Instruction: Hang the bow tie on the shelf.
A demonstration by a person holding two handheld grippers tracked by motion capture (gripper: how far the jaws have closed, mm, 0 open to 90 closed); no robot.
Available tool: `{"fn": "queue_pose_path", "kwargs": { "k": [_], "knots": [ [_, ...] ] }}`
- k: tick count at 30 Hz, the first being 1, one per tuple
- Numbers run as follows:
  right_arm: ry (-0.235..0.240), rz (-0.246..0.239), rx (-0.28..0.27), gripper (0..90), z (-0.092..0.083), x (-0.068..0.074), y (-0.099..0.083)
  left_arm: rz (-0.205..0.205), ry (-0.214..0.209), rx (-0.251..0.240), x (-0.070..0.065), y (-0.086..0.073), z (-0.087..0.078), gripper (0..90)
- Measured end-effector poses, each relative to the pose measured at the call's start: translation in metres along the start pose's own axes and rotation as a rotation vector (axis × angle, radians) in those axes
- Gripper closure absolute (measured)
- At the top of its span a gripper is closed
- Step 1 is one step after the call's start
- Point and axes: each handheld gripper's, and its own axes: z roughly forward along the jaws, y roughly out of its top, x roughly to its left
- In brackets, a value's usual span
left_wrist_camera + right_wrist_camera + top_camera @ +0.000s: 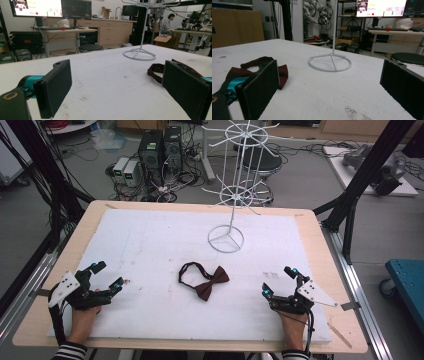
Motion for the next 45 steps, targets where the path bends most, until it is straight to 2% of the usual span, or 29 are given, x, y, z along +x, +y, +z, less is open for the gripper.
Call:
{"fn": "queue_pose_path", "kwargs": {
  "k": [8, 14, 18, 21, 27, 34, 40, 41, 44, 45],
  "knots": [
    [0.004, 0.004, -0.004, 1.7, 0.000, 0.000, 0.000, 0.006, -0.004, 0.003, 0.000, 0.000, 0.000, 9.8],
    [-0.001, -0.012, -0.009, 1.7, 0.001, 0.000, 0.000, 0.007, -0.003, 0.002, 0.000, 0.000, 0.000, 9.8],
    [0.001, 0.017, 0.003, 1.7, 0.001, -0.002, 0.001, 0.008, -0.005, 0.002, 0.000, 0.000, 0.000, 9.8],
    [0.003, 0.006, 0.010, 1.7, 0.001, -0.001, 0.002, 0.008, -0.005, 0.002, 0.000, 0.000, 0.000, 9.8],
    [0.036, -0.013, 0.019, 1.7, 0.002, 0.002, 0.014, 0.012, -0.006, 0.003, 0.000, 0.000, 0.000, 9.8],
    [0.115, -0.061, 0.044, 1.7, 0.011, 0.002, 0.042, 0.013, -0.006, 0.003, -0.001, 0.000, 0.000, 9.8],
    [0.222, -0.123, 0.104, 1.7, 0.024, 0.006, 0.064, 0.007, -0.007, 0.001, 0.000, 0.000, 0.000, 9.8],
    [0.222, -0.123, 0.104, 1.7, 0.024, 0.006, 0.064, 0.007, -0.007, 0.001, 0.000, 0.000, 0.000, 9.8],
    [0.283, -0.147, 0.156, 1.7, 0.034, 0.008, 0.073, 0.007, -0.007, 0.001, 0.000, 0.000, 0.000, 9.8],
    [0.283, -0.147, 0.156, 1.7, 0.034, 0.008, 0.073, 0.008, -0.010, 0.003, 0.000, 0.000, 0.000, 9.8]
  ]
}}
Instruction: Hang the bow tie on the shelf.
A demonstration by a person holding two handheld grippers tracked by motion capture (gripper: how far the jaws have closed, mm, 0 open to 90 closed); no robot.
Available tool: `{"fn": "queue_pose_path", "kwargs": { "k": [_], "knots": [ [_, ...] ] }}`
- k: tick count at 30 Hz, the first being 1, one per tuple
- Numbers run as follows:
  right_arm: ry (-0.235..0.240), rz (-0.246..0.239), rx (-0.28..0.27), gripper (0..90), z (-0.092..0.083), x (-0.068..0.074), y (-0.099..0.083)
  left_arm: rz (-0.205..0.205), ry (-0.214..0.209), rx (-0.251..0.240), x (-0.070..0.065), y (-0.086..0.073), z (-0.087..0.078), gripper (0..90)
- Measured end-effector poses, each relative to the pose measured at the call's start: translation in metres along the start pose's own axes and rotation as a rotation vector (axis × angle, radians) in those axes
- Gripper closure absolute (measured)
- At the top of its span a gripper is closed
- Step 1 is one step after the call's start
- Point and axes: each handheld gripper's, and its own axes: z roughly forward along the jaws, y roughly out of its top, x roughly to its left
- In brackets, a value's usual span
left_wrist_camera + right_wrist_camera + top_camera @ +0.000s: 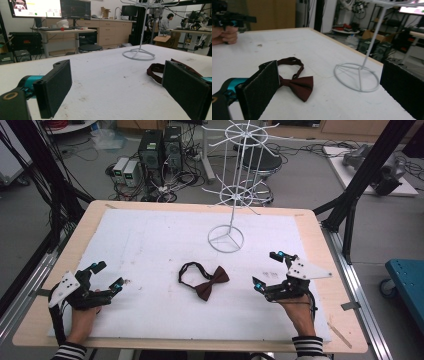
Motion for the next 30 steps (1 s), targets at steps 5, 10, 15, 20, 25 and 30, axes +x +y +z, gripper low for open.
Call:
{"fn": "queue_pose_path", "kwargs": {
  "k": [5, 10, 15, 20, 25, 30],
  "knots": [
    [0.068, -0.048, 0.072, 1.7, 0.015, 0.000, 0.015, 0.001, 0.001, -0.001, 0.000, 0.000, 0.000, 9.8],
    [0.122, -0.081, 0.139, 1.8, 0.027, 0.000, 0.023, -0.002, 0.001, -0.002, 0.000, 0.000, 0.000, 9.7],
    [0.165, -0.101, 0.190, 1.7, 0.038, 0.000, 0.030, -0.002, 0.002, -0.001, 0.000, 0.000, 0.000, 9.8],
    [0.217, -0.147, 0.238, 1.8, 0.050, 0.000, 0.039, -0.003, 0.002, -0.002, 0.001, 0.000, 0.000, 9.8],
    [0.268, -0.180, 0.300, 1.8, 0.066, 0.003, 0.044, 0.001, -0.001, -0.001, 0.000, 0.000, 0.000, 9.8],
    [0.316, -0.222, 0.349, 1.8, 0.082, 0.009, 0.047, -0.001, -0.001, -0.001, 0.000, 0.000, 0.000, 9.8]
  ]
}}
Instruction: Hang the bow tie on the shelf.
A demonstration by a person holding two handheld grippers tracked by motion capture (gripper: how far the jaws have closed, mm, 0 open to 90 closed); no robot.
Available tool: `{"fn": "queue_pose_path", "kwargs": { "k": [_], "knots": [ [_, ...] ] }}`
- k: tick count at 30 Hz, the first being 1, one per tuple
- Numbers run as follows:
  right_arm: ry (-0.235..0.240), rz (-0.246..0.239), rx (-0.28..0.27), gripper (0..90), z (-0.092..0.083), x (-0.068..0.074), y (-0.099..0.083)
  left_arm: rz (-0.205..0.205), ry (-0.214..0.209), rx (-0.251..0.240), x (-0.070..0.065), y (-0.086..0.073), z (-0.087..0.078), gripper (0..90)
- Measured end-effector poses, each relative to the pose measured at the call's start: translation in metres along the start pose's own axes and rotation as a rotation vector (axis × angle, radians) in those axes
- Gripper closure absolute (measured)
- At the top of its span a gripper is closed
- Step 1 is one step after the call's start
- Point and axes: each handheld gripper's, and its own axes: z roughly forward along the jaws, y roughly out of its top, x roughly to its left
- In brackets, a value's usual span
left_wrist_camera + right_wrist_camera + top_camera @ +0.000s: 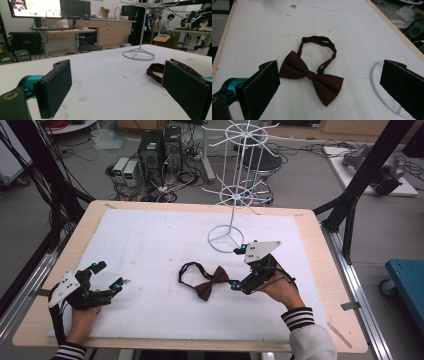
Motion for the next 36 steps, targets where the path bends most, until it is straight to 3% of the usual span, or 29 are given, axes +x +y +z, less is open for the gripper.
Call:
{"fn": "queue_pose_path", "kwargs": {
  "k": [17, 36],
  "knots": [
    [0.125, -0.101, 0.123, 1.8, 0.037, -0.005, 0.022, 0.000, -0.001, 0.000, 0.000, 0.000, 0.000, 9.8],
    [0.224, -0.181, 0.235, 1.9, 0.073, -0.005, 0.031, -0.004, 0.000, -0.002, 0.000, 0.000, 0.000, 9.8]
  ]
}}
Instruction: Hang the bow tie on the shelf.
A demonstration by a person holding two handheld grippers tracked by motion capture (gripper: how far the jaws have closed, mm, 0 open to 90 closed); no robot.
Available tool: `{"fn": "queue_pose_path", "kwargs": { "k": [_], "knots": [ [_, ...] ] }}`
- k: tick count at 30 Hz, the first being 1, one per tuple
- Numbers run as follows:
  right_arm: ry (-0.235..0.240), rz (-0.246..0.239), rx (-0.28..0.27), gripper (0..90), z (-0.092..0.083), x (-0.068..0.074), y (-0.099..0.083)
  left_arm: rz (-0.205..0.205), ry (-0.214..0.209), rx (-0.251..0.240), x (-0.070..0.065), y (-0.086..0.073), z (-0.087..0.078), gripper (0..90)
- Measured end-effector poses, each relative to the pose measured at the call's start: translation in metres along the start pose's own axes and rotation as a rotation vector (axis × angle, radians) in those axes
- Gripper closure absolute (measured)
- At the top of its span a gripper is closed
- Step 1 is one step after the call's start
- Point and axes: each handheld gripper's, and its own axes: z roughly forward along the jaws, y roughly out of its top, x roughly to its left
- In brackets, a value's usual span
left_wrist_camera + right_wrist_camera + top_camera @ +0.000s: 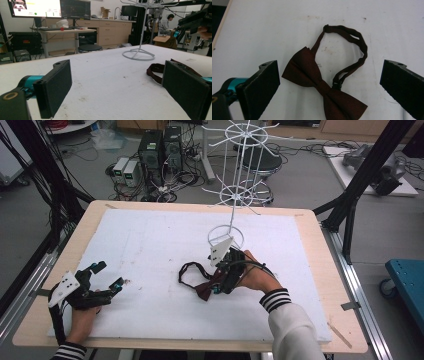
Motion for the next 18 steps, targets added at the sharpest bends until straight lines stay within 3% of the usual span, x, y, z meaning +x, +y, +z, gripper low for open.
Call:
{"fn": "queue_pose_path", "kwargs": {
  "k": [7, 18],
  "knots": [
    [0.056, -0.008, 0.077, 2.1, 0.015, 0.001, -0.002, 0.004, -0.001, 0.002, 0.000, 0.000, 0.000, 9.8],
    [0.087, -0.044, 0.131, 5.3, 0.027, 0.001, -0.003, 0.007, -0.001, 0.002, 0.000, 0.000, 0.000, 9.8]
  ]
}}
